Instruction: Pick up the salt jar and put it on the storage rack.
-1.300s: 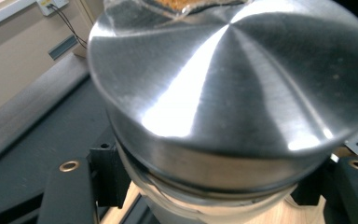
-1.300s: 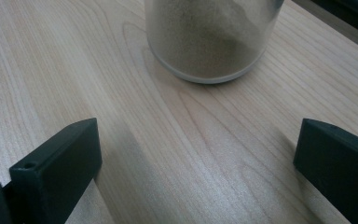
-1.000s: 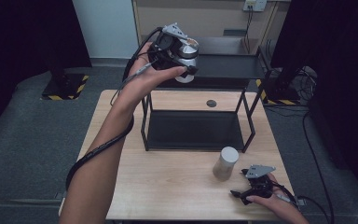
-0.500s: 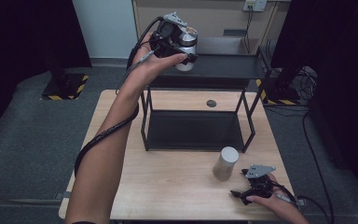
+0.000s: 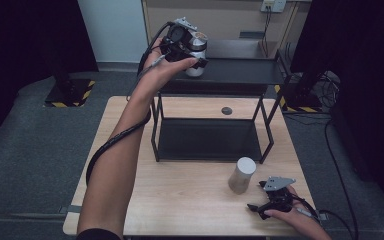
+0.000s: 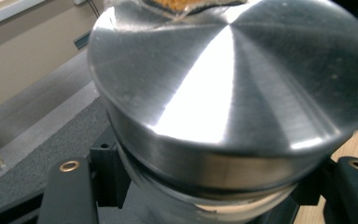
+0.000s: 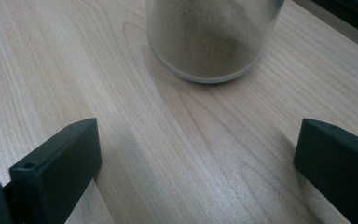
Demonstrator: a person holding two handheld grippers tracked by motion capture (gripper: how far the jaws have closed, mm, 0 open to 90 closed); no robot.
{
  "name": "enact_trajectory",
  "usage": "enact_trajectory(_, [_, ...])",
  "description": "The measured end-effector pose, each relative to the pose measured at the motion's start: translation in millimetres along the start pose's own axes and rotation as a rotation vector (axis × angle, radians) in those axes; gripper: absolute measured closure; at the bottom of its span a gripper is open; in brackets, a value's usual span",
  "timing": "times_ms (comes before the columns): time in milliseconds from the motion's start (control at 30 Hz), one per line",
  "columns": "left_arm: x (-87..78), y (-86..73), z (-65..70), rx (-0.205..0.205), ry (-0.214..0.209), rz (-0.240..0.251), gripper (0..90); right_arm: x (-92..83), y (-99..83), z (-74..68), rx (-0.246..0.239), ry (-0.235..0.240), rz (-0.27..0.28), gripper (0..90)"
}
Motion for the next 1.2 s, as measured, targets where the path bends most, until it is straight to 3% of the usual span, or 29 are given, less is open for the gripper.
enact_trajectory(300, [6.9, -2.2, -6.2, -0.023, -0.008, -0.011, 29.7, -0.1, -0.1, 0.2, -0.001, 0.002, 0.0, 1.8])
enact_trajectory(667, [8.2, -2.1, -15.1, -0.079, -0.035, -0.024, 29.6, -0.2, -0.3, 0.6, -0.003, 0.005, 0.0, 1.7])
enact_trajectory(1200, [8.5, -3.1, -14.1, -0.083, -0.029, -0.018, 29.2, -0.3, -0.3, 0.5, -0.003, 0.005, 0.0, 1.7])
Point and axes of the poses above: each handheld gripper's, and its own axes: x roughly forward along the jaws, y roughly out of its top, z roughly to its right, the point moved 9 cm from there along x, roughly forward along the jaws, and after that the axes turned 15 degrees about -x, right-handed, at the moved point
